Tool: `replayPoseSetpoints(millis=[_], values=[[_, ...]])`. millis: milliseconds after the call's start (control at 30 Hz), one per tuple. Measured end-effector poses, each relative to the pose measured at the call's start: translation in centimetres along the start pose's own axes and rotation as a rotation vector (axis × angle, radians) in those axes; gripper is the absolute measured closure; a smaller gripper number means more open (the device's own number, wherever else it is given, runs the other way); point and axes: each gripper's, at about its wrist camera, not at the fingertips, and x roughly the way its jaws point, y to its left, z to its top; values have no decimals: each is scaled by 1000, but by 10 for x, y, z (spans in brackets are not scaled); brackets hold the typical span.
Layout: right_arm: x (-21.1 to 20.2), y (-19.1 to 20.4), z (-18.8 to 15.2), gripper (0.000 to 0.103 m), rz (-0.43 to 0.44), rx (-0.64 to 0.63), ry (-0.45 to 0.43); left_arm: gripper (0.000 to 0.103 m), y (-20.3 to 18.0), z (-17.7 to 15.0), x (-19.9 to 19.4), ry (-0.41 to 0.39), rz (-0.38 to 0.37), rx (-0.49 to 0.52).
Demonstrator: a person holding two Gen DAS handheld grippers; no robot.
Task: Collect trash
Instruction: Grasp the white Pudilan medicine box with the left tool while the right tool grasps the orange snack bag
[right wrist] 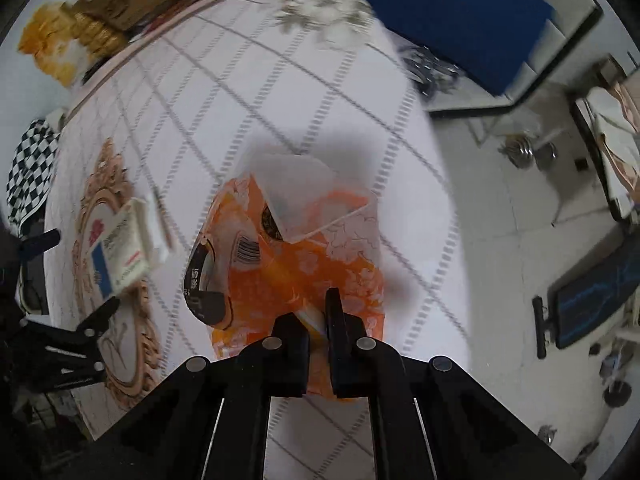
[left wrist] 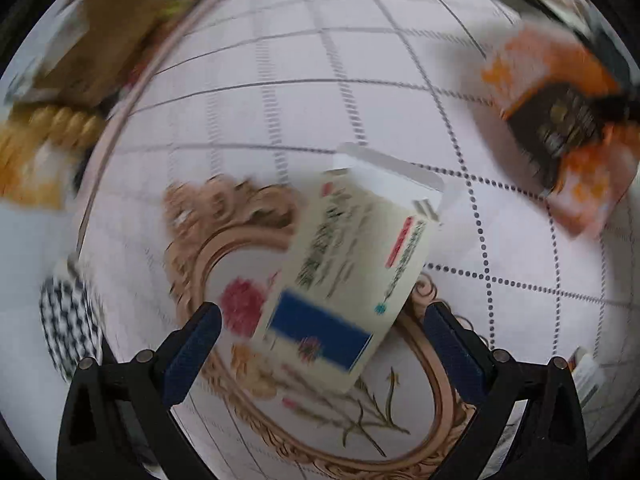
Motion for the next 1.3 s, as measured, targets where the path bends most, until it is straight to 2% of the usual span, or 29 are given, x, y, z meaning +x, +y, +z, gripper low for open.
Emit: replayPoseSetpoints(millis=[100,133,167,200,233,267,367,433,500,533,600,667,700,767,800,900,967,1033,1133,1200,1300], values=[[8,-16,-3,96,17,16,35,2,-7,7,11,15,-15,47],[10,-17,-2,91,19,25,45,5,-6,7,12,11,-23,44],[12,-18,-3,77,24,24,55,6,-5,7,11,4,-39,30],[12,-19,-4,65,35,30,61,13,-3,5,10,-1,-64,19],[9,-21,-5,43,42,40,54,20,0,2,9,-2,-101,1],[4,-26,-7,35,45,43,43,24,2,-2,5,-18,-101,-29],[-6,-22,-9,12,47,42,7,26,4,-15,0,-13,-118,-117],[-10,-18,-10,11,46,44,-8,26,9,-28,0,25,-126,-244],[-11,-15,-11,9,43,47,-21,26,16,-49,0,93,-156,-458],[-10,-14,-10,4,38,44,-24,26,21,-65,0,128,-190,-598],[-5,-7,-8,4,25,29,-25,26,30,-92,-3,142,-261,-795],[4,2,-7,4,3,-5,-16,25,35,-108,-5,134,-320,-905],[10,8,-6,4,-13,-26,-10,25,36,-111,-6,124,-334,-924],[20,15,-6,4,-36,-57,3,25,38,-113,-11,93,-341,-908],[25,20,-6,4,-47,-79,12,25,37,-110,-14,78,-316,-875],[36,31,-8,4,-85,-127,15,25,27,-97,-24,52,-177,-724],[39,37,-9,4,-101,-152,14,25,20,-91,-27,47,-141,-648],[36,42,-11,4,-113,-182,1,25,24,-84,-31,45,-134,-620],[24,45,-15,4,-98,-201,-22,25,27,-77,-34,18,-187,-655],[11,45,-16,4,-66,-205,-44,25,31,-79,-35,6,-216,-668],[-2,48,-18,1,-16,-231,-61,25,33,-85,-24,32,-236,-670]])
